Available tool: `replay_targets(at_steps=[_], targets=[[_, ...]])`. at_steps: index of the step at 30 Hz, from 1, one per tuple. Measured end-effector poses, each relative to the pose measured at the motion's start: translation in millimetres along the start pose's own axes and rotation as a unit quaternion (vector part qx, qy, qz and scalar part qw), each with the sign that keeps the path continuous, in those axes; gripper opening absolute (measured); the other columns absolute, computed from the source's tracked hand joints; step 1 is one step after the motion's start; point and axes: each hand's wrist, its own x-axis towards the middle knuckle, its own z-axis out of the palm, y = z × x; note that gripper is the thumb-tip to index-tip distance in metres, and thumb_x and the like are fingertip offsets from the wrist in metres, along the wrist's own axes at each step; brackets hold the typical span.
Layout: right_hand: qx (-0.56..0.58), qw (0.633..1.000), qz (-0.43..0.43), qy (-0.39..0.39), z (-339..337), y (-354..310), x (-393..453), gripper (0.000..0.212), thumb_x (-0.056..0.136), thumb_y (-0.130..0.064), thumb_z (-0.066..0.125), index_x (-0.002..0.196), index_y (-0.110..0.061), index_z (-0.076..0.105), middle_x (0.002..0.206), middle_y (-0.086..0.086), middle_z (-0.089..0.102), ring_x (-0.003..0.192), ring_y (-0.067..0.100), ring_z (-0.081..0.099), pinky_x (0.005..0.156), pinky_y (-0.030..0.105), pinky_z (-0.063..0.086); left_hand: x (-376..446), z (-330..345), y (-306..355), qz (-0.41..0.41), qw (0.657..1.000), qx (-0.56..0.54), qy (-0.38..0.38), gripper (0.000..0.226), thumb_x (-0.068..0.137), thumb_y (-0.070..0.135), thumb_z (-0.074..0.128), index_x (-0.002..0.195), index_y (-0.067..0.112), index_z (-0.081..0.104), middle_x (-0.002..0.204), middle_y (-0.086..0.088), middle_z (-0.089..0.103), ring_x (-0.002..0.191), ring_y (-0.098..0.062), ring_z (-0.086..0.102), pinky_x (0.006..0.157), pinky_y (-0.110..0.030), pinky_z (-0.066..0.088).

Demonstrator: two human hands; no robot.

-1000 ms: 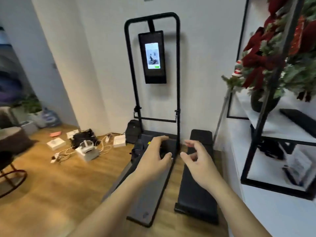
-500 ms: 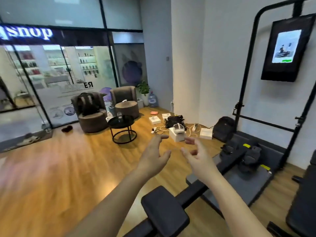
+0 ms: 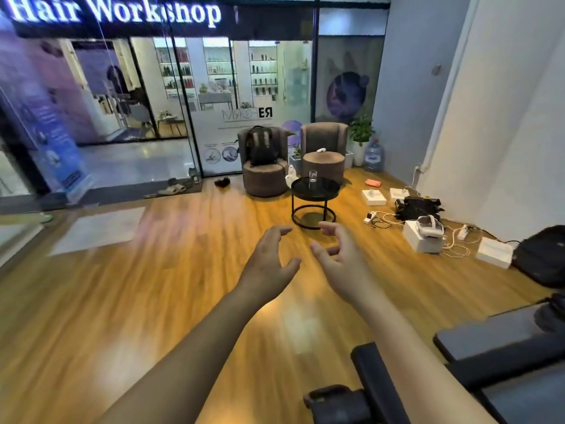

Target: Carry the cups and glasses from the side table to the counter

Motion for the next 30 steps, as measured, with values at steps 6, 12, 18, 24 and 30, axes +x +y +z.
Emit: replay_targets(at_steps=[6,12,18,24,30], targets=[[0.035,0.999,0.011,-0.005,84.5,27.6,119.7,0.043,0.097,-0.039,0.06,0.138,-0.032,0.048,0.134,-0.012,0.05,0.094,0.0,0.059,0.07,0.015,0.048,110.8,-1.3,-74.4,-0.035,0.999,-0.02,0.001,0.058,0.095,0.027,0.068,0.143,0.034,0.035,0.149,0.008,0.044,0.134,-0.011,0.044,0.097,-0.025,0.04],[0.047,0.996,0.049,0.052,97.4,47.8,275.0,0.038,0.098,-0.035,0.06,0.135,-0.029,0.051,0.135,-0.003,0.054,0.106,0.014,0.06,0.083,0.038,0.06,263.5,-12.5,-135.2,-0.046,0.998,0.022,-0.026,0.063,0.094,0.028,0.069,0.146,0.03,0.033,0.15,0.006,0.043,0.135,-0.014,0.044,0.097,-0.026,0.04],[0.001,0.999,0.028,0.026,122.2,60.7,388.6,0.043,0.098,-0.036,0.059,0.139,-0.029,0.048,0.133,-0.006,0.05,0.094,0.004,0.057,0.071,0.02,0.049,383.3,7.7,-180.2,-0.03,0.999,-0.011,-0.032,0.061,0.092,0.029,0.071,0.142,0.032,0.036,0.144,0.01,0.044,0.133,-0.01,0.044,0.095,-0.024,0.039],[-0.013,0.998,0.041,0.04,148.4,102.5,495.9,0.042,0.098,-0.037,0.06,0.138,-0.031,0.049,0.134,-0.008,0.051,0.093,0.006,0.058,0.07,0.019,0.052,499.1,42.8,-234.3,-0.013,0.997,-0.046,-0.065,0.058,0.092,0.026,0.073,0.137,0.036,0.038,0.128,0.02,0.04,0.119,-0.003,0.043,0.086,-0.013,0.037],[-0.027,0.997,0.055,0.044,190.1,146.9,631.9,0.039,0.098,-0.036,0.059,0.136,-0.035,0.048,0.136,-0.01,0.051,0.094,0.003,0.059,0.066,0.013,0.048,644.9,62.5,-305.9,0.007,0.996,-0.045,-0.08,0.063,0.092,0.029,0.072,0.144,0.031,0.036,0.136,0.016,0.044,0.118,0.0,0.043,0.08,-0.007,0.036]])
